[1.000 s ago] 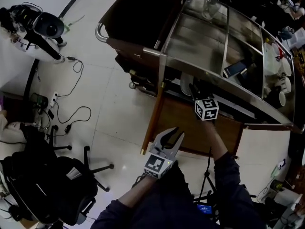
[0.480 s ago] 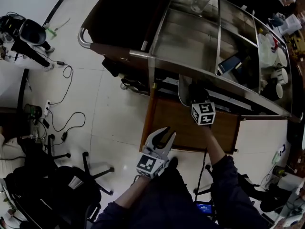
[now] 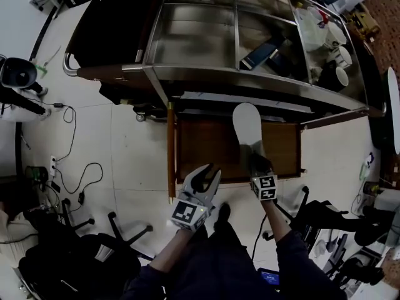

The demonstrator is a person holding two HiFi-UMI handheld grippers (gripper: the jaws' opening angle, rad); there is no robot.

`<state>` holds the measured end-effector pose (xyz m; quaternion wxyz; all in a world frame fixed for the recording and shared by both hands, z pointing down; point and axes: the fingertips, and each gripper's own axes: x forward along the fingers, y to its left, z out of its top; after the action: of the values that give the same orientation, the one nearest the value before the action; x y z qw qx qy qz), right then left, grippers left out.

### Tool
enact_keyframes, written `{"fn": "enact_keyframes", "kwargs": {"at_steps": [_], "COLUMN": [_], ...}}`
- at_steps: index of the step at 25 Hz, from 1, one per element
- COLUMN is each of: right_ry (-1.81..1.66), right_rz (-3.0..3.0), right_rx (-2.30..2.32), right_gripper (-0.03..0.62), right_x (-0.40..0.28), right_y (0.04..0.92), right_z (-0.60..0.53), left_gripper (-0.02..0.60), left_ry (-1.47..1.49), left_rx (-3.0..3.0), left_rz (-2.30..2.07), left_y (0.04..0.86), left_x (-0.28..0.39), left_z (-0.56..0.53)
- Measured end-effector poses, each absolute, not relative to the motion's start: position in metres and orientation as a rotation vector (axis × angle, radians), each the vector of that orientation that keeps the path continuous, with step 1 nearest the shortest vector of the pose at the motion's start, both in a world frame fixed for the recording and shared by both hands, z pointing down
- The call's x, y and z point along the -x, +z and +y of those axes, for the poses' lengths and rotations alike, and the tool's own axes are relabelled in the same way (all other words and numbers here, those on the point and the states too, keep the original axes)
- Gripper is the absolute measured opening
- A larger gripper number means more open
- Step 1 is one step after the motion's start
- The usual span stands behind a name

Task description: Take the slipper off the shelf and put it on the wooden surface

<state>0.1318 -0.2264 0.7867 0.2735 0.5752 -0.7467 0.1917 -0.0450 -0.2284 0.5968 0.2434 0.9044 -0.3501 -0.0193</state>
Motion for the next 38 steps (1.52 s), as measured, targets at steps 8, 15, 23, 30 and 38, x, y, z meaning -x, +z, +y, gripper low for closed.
{"fn": "enact_keyframes", "kwargs": {"at_steps": [8,15,23,30,38], "right_ry": [0.701,0.639,0.498,0.448,0.343], "right_rz": [-1.932,-2.115,-2.345,-2.473,-2.53], "right_rx": [-1.587,-1.648,-1.633,-1.609,-1.67], "right_gripper": [0.019,0.052,0.017,0.0,0.0], "right_x": [-0.148,-0.134,-0.135,-0.128,-0.137], "right_y": [0.829,0.739,0.632,0.579,0.536], "right_z": [-0.201,-0.143,-0.043,0.03,0.076], "left_gripper": [0.1,0.1,0.098,0.083,0.029], "left_ry": [0.011,0.003,-0.024,-0.056,0.0], "left_rx": [-2.48,-2.557,-2.53,-2.488,-2.558], "left_rz": [-0.906,-0.963,-1.055,-1.06,-1.009], "left_y": [0.599,0.566,0.542,0.536,0.531], "left_x": [0.019,0.002,-0.019,-0.035,-0.061], "left_z": [-0.182,-0.129,-0.024,0.058,0.092]}}
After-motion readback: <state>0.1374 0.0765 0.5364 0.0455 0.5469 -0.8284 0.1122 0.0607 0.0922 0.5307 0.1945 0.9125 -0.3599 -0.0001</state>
